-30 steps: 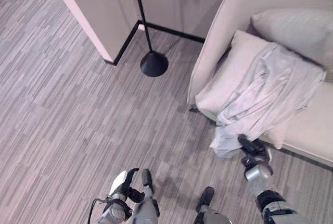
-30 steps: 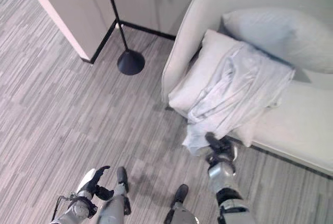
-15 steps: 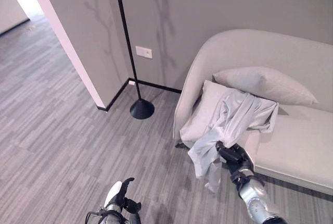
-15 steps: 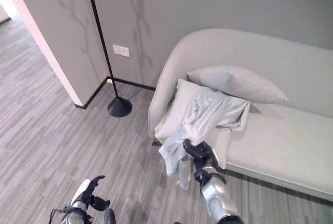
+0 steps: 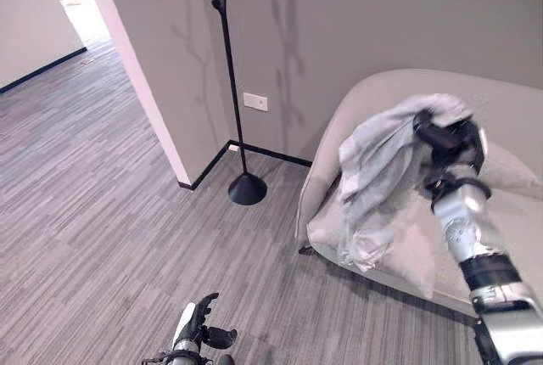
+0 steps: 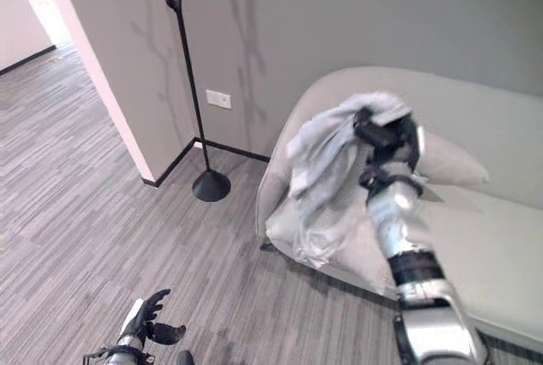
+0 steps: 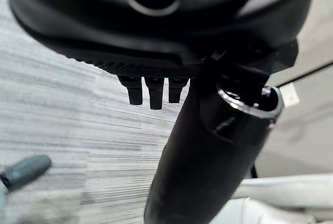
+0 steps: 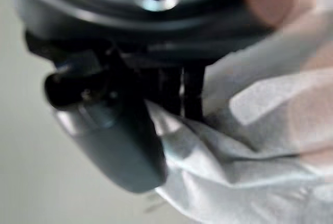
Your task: Hang the clothes on the sofa on the clothes rack.
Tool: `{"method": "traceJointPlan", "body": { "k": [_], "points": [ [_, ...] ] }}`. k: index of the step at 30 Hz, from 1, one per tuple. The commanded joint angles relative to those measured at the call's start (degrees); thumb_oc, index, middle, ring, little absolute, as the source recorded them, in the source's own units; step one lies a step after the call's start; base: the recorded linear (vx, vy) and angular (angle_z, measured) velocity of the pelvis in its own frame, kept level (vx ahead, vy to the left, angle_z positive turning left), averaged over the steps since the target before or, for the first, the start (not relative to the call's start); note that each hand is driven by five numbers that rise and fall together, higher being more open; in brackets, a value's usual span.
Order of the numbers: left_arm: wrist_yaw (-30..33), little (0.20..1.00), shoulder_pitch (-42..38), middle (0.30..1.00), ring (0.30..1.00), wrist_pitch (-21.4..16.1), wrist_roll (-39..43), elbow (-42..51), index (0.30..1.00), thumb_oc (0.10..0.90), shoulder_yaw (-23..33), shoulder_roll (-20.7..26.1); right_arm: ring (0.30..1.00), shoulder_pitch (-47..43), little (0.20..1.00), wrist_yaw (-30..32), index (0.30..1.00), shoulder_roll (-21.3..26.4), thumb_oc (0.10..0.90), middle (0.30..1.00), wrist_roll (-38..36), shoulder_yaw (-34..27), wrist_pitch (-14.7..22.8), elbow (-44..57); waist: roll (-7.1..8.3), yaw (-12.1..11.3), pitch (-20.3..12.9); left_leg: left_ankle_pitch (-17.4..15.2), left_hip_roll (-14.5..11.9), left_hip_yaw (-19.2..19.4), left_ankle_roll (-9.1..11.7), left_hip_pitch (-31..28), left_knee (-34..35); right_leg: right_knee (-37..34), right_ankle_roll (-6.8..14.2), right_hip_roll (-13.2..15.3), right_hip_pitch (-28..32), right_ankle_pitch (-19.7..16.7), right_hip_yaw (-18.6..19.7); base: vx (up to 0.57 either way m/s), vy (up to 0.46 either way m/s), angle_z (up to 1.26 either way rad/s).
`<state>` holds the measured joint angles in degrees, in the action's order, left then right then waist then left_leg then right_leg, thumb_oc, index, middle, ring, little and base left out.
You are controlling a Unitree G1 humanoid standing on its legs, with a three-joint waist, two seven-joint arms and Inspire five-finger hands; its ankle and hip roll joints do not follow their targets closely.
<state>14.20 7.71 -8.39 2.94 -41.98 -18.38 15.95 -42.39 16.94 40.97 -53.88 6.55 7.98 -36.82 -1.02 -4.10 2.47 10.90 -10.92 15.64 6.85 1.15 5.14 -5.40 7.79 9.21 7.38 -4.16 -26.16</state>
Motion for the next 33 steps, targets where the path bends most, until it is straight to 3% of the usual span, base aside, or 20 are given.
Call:
{"method": "traceJointPlan", "body": {
  "k": [1,2,11,19,27,33],
  "points": [
    [-0.2,0.9,-4.5,0.9,0.9,-3.5,6.1,5.9,0.9,0.8,0.4,3.6,0.3,-19.0,0.3,-1.0,0.3,6.5,0.4,0.3,-0.4,2.6,8.1,2.8,4.04,-2.2,-2.5,-7.8,-1.0,1.2,1.2,-4.7,-0.1,1.5,2.1,3.0,-2.4,1.1,0.6,-0.02,-0.013,0.11],
    [-0.1,0.9,-4.8,0.9,0.9,-3.7,8.1,8.5,0.9,0.8,1.1,4.6,0.3,-26.2,0.3,-0.6,0.3,8.4,0.4,0.3,-1.2,5.4,7.4,-0.8,4.52,-2.2,-3.1,-7.8,-1.0,1.1,1.3,-4.6,-0.1,1.4,2.2,2.8,-2.4,1.0,0.7,-0.02,-0.011,0.04],
    [0.4,0.9,-6.9,0.9,0.9,-3.9,9.8,15.7,0.9,0.8,3.3,6.8,0.3,-44.1,0.3,-0.6,0.3,9.5,0.4,0.3,-3.7,13.8,6.1,-10.4,4.94,-1.5,-4.6,-7.9,-1.6,1.3,1.7,-5.7,-0.1,1.2,2.0,1.9,-1.7,1.5,1.4,0.0,-0.004,-0.01],
    [3.7,0.9,-13.8,0.9,0.9,-6.7,9.0,22.3,0.9,0.8,4.7,9.4,0.3,-59.4,0.3,-1.2,0.3,8.1,0.4,0.3,-3.8,22.1,5.1,-22.5,5.77,-1.3,-6.3,-7.9,-2.4,1.6,2.3,-6.7,-0.1,1.0,1.9,1.1,-0.8,2.4,1.5,0.0,-0.007,-0.01],
    [10.1,0.9,-20.4,0.9,0.9,-8.5,5.8,24.3,0.9,0.8,4.9,10.1,0.3,-63.8,0.3,0.1,0.3,5.3,0.4,0.3,-5.4,24.1,7.6,-22.3,6.48,-0.6,-7.3,-8.0,-2.9,2.1,2.6,-7.3,-0.1,0.8,1.8,0.5,-0.6,2.7,2.3,0.01,-0.019,-0.06],
    [14.0,0.9,-24.4,0.9,0.9,-8.9,4.5,27.5,0.9,0.8,5.1,9.2,0.3,-56.9,0.3,0.5,0.3,1.3,0.4,0.3,-6.0,23.6,9.7,-9.9,6.51,0.9,-7.3,-8.1,-3.3,3.1,2.5,-8.0,-0.1,0.9,1.6,0.1,-1.0,2.6,3.5,-0.01,-0.018,-0.11]
  ]
}}
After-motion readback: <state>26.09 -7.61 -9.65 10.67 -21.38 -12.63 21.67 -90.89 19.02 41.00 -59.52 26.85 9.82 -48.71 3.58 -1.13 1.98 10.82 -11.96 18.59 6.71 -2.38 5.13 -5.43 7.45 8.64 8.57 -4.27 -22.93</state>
